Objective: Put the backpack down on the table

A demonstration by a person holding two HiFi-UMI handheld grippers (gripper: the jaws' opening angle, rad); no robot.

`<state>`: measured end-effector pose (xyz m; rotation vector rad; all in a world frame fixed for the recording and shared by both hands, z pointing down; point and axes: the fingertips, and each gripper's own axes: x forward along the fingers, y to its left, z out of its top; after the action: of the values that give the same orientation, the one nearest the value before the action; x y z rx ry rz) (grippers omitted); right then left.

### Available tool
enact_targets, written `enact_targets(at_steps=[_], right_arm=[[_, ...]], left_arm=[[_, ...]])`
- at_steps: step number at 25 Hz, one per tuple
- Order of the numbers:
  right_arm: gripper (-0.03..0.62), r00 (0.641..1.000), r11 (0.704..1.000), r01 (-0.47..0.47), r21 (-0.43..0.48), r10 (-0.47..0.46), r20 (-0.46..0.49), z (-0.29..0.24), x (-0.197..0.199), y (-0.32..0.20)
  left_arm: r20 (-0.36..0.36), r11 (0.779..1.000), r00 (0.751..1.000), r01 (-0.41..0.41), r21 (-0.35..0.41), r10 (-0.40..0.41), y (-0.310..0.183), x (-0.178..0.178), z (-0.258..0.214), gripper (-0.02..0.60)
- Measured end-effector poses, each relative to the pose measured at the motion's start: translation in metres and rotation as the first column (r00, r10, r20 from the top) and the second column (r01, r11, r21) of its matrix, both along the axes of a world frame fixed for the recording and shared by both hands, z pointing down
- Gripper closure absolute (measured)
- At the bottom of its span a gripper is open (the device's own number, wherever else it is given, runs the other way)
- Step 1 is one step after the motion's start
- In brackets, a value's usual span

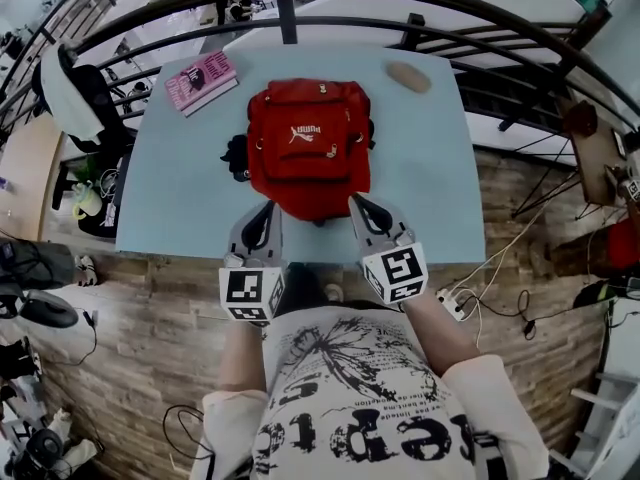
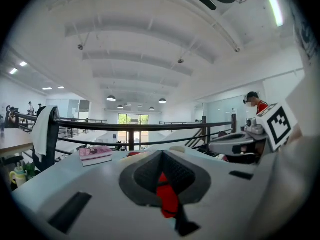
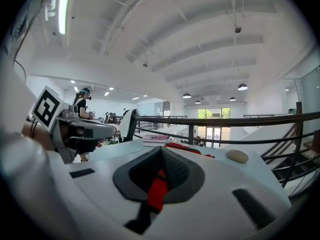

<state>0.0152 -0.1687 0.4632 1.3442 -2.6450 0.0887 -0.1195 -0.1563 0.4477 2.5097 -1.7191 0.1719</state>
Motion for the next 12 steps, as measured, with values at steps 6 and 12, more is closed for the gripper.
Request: enact_targets(at_steps=[6, 12], right_arm=[[0.602, 1.0, 1.0, -0.006, -0.021, 0.007, 0.025, -0.003, 0.006, -0.004], [0.602, 1.0, 1.0, -0.013, 0.004, 0.013, 0.018, -0.011, 0.012, -0.009]], left_arm=[[-0.027, 1.0, 0.999, -0.022, 0.018, 0.022, 0.001, 0.006, -0.014, 0.571], [-0.059, 0.999, 0.998, 0.004, 0.053, -0.001, -0.003, 0.001, -0.026, 0.571]])
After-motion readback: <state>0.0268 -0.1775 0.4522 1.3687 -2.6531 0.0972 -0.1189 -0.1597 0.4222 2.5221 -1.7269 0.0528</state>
